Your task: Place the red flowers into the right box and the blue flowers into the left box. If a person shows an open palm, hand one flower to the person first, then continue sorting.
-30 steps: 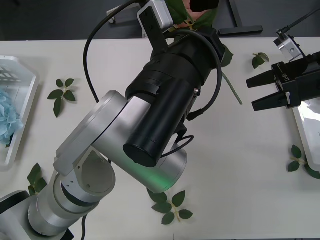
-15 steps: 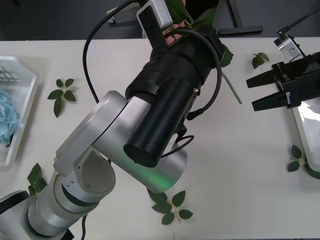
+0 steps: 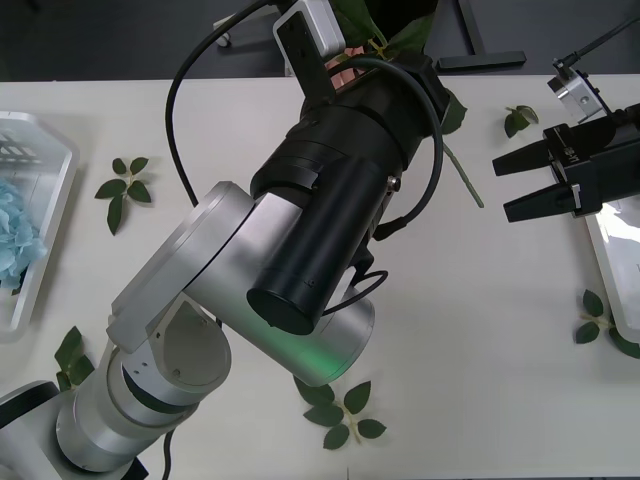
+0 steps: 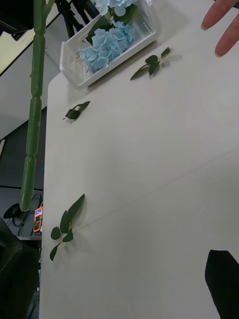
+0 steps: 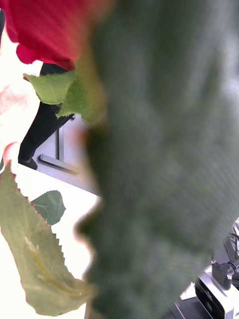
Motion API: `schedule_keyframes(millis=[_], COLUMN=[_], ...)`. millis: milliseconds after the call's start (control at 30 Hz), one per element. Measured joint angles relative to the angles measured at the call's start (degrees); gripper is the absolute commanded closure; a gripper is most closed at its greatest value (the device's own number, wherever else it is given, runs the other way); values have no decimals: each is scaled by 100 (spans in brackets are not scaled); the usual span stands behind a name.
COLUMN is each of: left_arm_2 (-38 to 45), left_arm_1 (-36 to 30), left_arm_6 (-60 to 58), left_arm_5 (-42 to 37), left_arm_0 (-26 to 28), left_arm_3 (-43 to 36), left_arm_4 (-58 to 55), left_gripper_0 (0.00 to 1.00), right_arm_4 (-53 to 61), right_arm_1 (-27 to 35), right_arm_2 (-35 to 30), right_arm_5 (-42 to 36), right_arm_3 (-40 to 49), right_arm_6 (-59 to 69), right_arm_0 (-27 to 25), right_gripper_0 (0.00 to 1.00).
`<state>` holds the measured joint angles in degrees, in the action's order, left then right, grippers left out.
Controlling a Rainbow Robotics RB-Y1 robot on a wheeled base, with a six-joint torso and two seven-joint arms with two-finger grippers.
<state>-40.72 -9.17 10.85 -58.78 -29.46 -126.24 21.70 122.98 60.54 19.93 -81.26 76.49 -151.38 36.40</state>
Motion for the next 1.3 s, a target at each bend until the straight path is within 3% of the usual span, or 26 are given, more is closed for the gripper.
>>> schedule_keyframes(millis=[467,667,767,867,933,967,1033,1067,1300], left_arm_2=[0,0,0,0,0,0,0,0,0], left_arm_1=[0,0,0,0,0,0,0,0,0], left_arm_6=[0,0,0,0,0,0,0,0,0], left_arm_5=[0,0,0,0,0,0,1,1,5], left_arm_0=[0,0,0,0,0,0,0,0,0], left_arm_3=[0,0,0,0,0,0,0,0,0], left_arm_4=[0,0,0,0,0,0,0,0,0], left_gripper_0=[100,100,100,100,100,100,100,100,100], right_arm_4=[702,931,903,740,559,470,307,256,109], right_arm_1=[0,0,-2,-22,-75,-115,-201,-244,-374], right_arm_2=[-3,-31,-32,-32,-32,-33,-33,-33,-34], right_arm_5=[-7,-67,-57,32,156,206,275,285,390], right_arm_3=[91,358,492,648,735,770,831,857,1090], right_arm_6=[11,677,707,707,708,709,747,831,1718], right_arm_0=[0,0,0,-1,-1,-1,-1,-1,-2], right_gripper_0=[2,3,8,18,48,57,96,100,100])
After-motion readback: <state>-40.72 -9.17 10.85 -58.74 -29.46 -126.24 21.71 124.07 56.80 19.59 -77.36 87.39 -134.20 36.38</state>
